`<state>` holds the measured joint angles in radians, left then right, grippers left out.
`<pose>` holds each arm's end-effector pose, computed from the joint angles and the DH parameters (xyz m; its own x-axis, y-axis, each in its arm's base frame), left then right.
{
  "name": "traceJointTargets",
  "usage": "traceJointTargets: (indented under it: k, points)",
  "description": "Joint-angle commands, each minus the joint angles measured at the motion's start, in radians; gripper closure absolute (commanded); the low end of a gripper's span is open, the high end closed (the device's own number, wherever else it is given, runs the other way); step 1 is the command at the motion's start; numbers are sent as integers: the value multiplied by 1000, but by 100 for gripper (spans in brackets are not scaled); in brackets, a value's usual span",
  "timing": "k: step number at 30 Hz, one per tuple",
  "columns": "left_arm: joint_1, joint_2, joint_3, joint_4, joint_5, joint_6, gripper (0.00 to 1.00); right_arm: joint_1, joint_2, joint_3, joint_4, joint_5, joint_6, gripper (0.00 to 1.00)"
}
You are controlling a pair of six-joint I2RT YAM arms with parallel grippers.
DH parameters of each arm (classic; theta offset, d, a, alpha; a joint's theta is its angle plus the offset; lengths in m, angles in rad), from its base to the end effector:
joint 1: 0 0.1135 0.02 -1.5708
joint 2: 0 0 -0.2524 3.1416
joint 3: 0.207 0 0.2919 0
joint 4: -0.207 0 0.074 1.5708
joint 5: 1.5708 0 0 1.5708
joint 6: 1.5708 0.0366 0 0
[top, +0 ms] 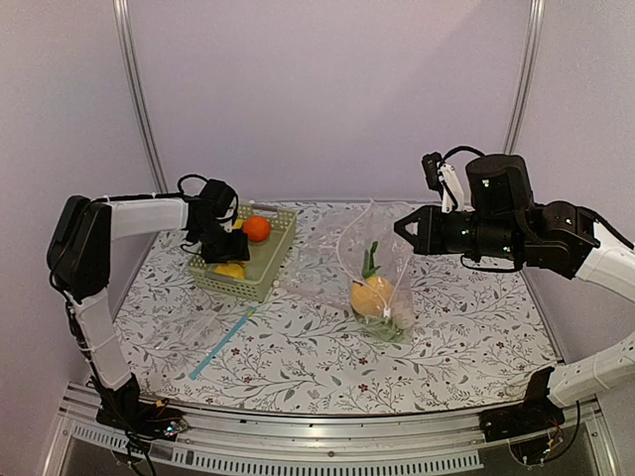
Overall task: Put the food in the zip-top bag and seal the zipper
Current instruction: Adjust the fake fruit in the bin.
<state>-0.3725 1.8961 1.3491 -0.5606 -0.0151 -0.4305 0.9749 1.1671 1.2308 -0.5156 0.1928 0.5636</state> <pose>0.3963 -0.1543 0.1564 -0.9065 -0.0938 -0.4117 -0.0227 0.9844 -0.1742 0.1747 0.2452 0.3757 -0.5895 0.0650 -0.8052 -0.4740 0.7793 0.4099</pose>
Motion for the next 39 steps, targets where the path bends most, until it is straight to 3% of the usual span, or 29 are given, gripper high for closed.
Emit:
traceJointTargets:
  k: [1, 6, 17, 24, 39]
  points:
    - [13, -104, -25, -31, -99, 5, 35, 0, 7, -2, 28, 14, 8, 100]
    - [51, -135, -64, -33, -89, -2, 34, -1, 15, -4, 42, 0, 10, 100]
    - [68, -9, -1, -88, -1, 6, 34, 1, -20, -35, 42, 17, 16, 100]
    - [67, 21, 7, -101, 51, 5, 29, 0, -29, -38, 42, 19, 17, 100]
    - [3, 50, 67, 15, 230, -45, 31, 0, -22, -37, 48, 16, 22, 100]
